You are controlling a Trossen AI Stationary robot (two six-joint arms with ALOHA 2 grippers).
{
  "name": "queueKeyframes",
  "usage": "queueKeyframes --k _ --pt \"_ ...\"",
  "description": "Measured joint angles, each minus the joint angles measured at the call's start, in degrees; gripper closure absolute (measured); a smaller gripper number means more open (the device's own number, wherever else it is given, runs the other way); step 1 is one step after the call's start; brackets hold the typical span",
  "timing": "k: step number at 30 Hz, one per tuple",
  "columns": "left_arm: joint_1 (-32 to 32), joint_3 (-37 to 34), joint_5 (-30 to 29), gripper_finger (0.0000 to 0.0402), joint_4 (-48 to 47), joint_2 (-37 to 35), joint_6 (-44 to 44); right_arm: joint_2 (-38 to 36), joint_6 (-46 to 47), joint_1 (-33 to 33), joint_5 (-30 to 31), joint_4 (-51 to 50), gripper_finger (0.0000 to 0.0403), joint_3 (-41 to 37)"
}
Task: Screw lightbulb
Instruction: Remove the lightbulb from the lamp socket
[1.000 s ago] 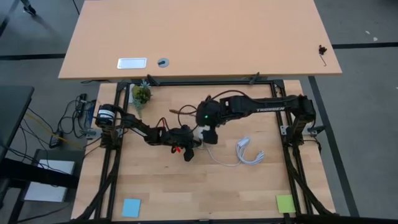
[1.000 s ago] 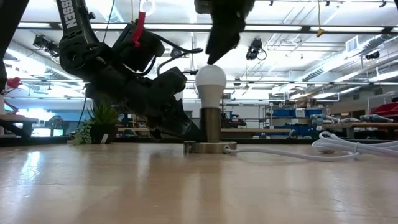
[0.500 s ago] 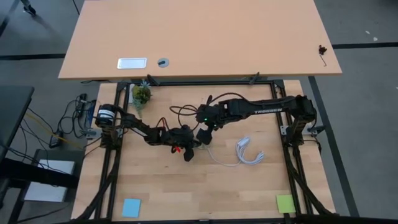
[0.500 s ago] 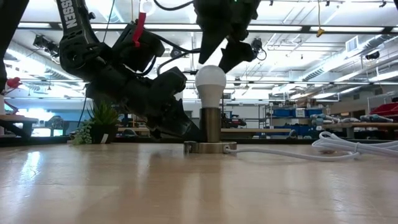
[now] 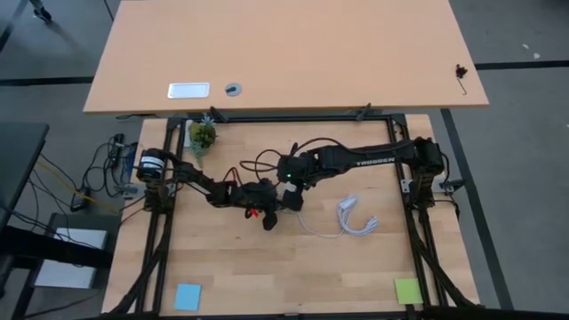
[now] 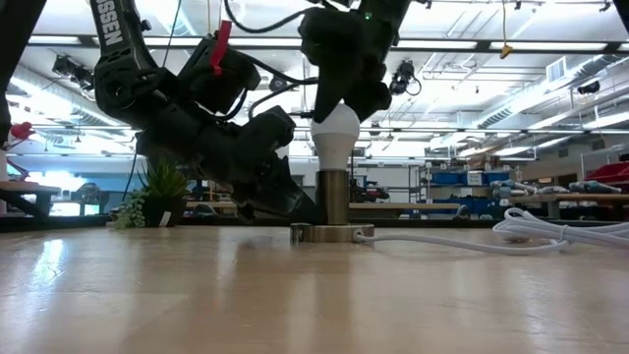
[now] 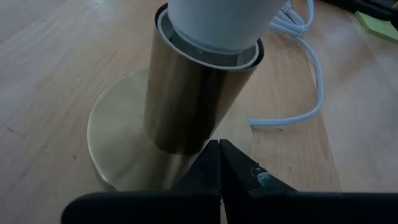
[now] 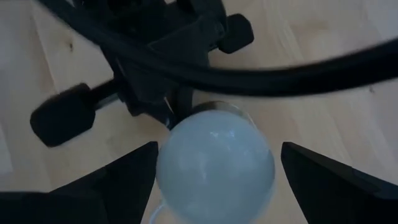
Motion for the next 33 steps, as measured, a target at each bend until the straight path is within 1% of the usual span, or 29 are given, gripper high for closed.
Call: queueKeyframes --k 3,6,9,12,16,19,23,26,29,31,33 --pt "0.0 0.0 0.0 0.0402 -0.1 0.0 0.0 0.0 -2.4 0.0 0.0 -0.4 0.0064 0.2" --pt "0.0 0.0 0.0 0.0402 -0.1 0.0 0.1 0.0 -8.0 0.0 -0.1 -1.7 0.0090 1.0" --pt "0.0 0.0 0.0 0.0402 -0.1 0.0 0.1 0.0 -17.8 0.0 -1.3 -2.2 0.0123 1.3" --pt "0.0 0.0 0.1 0.0402 -0.1 0.0 0.1 0.0 -29.8 0.0 -1.9 -2.9 0.0149 1.3" --pt "0.0 0.0 0.2 0.0402 0.0 0.0 0.1 -0.1 -45.5 0.1 -2.3 -3.8 0.0152 1.4" --pt "0.0 0.0 0.5 0.0402 0.0 0.0 0.1 -0.1 -51.6 0.4 -2.1 -3.7 0.0139 1.6" --pt "0.0 0.0 0.7 0.0402 0.0 0.0 0.2 0.0 -51.7 0.9 -0.8 -5.2 0.0118 3.6" --pt "0.0 0.0 0.8 0.0402 -0.2 0.0 0.3 -0.4 -48.3 1.7 0.1 -5.5 0.0103 5.0" --pt "0.0 0.0 1.0 0.0402 -0.2 0.0 0.3 -0.6 -41.1 2.6 1.4 -5.7 0.0091 6.9" --pt "0.0 0.0 1.0 0.0402 -0.2 0.0 0.3 -0.5 -34.6 3.0 2.4 -7.2 0.0085 8.0" --pt "0.0 0.0 1.0 0.0402 -0.2 0.0 0.3 -0.5 -23.5 3.2 3.2 -7.7 0.0080 9.0"
